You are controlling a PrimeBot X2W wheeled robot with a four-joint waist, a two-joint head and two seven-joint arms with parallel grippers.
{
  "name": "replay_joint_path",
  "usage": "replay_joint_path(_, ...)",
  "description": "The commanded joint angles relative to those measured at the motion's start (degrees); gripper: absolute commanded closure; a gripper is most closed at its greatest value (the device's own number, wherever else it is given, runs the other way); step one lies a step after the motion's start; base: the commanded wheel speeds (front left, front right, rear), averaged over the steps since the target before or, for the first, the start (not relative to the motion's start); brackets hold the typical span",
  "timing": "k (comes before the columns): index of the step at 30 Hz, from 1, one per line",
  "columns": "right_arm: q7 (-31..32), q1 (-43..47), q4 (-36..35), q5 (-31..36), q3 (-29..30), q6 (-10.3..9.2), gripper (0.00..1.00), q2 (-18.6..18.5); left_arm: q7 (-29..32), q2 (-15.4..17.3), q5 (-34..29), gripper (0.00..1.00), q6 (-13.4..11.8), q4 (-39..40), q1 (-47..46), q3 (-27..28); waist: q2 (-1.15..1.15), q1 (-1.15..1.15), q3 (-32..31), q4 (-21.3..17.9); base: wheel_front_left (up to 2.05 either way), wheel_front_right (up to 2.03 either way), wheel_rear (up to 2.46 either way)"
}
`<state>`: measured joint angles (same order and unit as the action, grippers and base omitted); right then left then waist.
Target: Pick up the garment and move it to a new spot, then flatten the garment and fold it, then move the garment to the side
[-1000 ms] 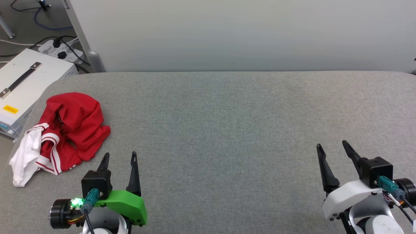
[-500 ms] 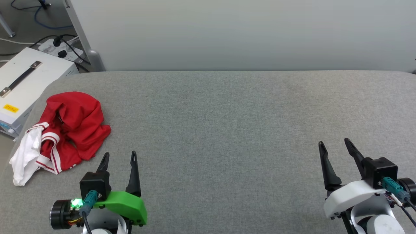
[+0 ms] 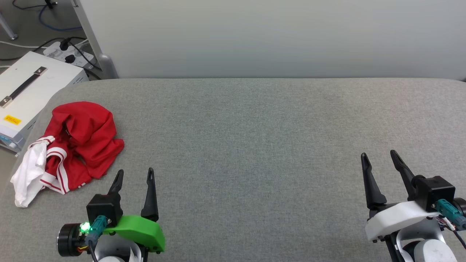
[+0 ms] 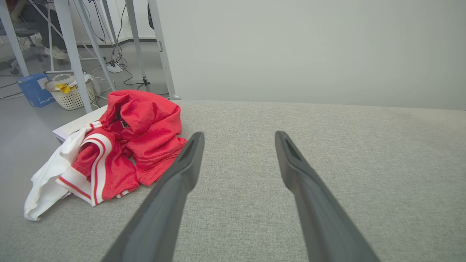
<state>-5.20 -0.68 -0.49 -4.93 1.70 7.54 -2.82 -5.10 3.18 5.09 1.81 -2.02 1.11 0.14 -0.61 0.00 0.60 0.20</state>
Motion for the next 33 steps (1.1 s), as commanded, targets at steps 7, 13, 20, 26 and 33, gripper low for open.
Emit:
replay_joint_path(7,-1.43,-0.87,0.18,-0.58,0.08,-0.02,0.00,-0.04,-1.41,-0.13,0.78,0.00,0.53,-0.87,-0.25,-0.12,0.27,0.00,0.21,0.03,0.00,0.00,0.00)
replay_joint_path(13,-2.13,-1.03,1.20,-0.57,0.43,-0.03,0.00,-0.04,-2.12,-0.15,1.12,0.00,0.10,-1.97,-0.38,0.10,0.30,0.00,0.37,0.05,0.00,0.00,0.00)
replay_joint_path(20,-2.93,-1.19,1.94,-0.45,0.49,-0.03,0.00,-0.04,-2.93,-0.16,1.23,0.00,0.36,-2.70,-0.35,-0.09,0.33,0.00,0.44,0.05,0.00,0.00,0.00)
replay_joint_path(26,-3.63,-1.30,2.28,-0.53,0.19,-0.03,0.00,-0.04,-3.64,-0.18,1.62,0.00,0.59,-2.88,-0.36,-0.43,0.36,0.00,0.48,0.12,0.00,0.00,0.00)
replay_joint_path(33,-4.46,-1.37,2.77,-0.47,0.02,-0.03,0.00,-0.05,-4.49,-0.19,2.03,0.00,0.99,-2.94,-0.37,-0.77,0.39,0.00,0.49,0.29,0.00,0.00,0.00)
